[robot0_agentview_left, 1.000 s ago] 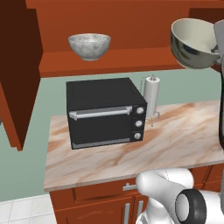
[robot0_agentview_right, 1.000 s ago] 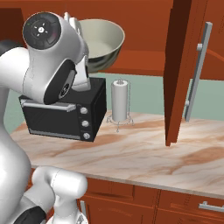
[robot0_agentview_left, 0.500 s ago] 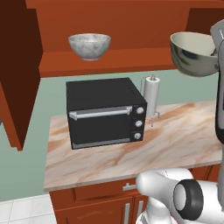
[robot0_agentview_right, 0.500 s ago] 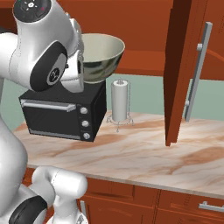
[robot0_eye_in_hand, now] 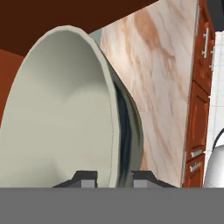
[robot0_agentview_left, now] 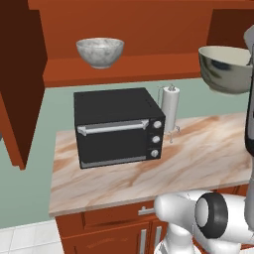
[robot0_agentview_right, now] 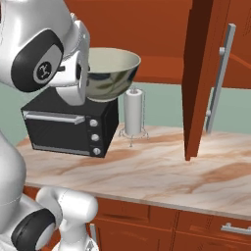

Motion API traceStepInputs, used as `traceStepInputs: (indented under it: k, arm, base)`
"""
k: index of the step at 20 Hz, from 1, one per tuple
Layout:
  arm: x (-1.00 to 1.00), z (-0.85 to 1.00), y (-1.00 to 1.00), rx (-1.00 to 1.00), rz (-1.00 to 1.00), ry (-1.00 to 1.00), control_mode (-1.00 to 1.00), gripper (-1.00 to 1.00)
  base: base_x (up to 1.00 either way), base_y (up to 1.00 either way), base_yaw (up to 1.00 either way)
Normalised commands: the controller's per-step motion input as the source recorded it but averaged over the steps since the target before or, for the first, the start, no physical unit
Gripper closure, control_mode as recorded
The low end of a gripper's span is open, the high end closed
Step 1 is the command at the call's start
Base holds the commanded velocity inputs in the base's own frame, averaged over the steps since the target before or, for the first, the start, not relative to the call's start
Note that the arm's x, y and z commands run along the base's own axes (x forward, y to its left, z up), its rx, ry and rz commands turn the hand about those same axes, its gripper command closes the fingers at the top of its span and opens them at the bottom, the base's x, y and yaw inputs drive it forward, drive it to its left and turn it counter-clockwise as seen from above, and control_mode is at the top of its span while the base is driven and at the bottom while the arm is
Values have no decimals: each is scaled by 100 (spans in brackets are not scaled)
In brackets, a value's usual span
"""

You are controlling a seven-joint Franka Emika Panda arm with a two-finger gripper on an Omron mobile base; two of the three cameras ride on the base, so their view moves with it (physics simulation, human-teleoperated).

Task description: Move the bowls from the cabinet to the plates on the dining table.

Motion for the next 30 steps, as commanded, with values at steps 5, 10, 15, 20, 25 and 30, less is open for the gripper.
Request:
traceStepInputs:
  k: [5, 10, 15, 20, 25, 30]
  arm:
    - [0, 0, 0, 0, 0, 0, 100, 100]
    - [0, 0, 0, 0, 0, 0, 100, 100]
    - [0, 0, 0, 0, 0, 0, 100, 100]
    - [0, 0, 0, 0, 0, 0, 100, 100]
    - [0, 0, 0, 0, 0, 0, 100, 100]
    - [0, 0, 0, 0, 0, 0, 100, 100]
  base:
    - [-44, 2, -7]
    - [-56, 11, -6]
    - [-58, 15, -5]
    - [-55, 25, -3]
    - [-45, 42, -5]
    - [-39, 40, -7]
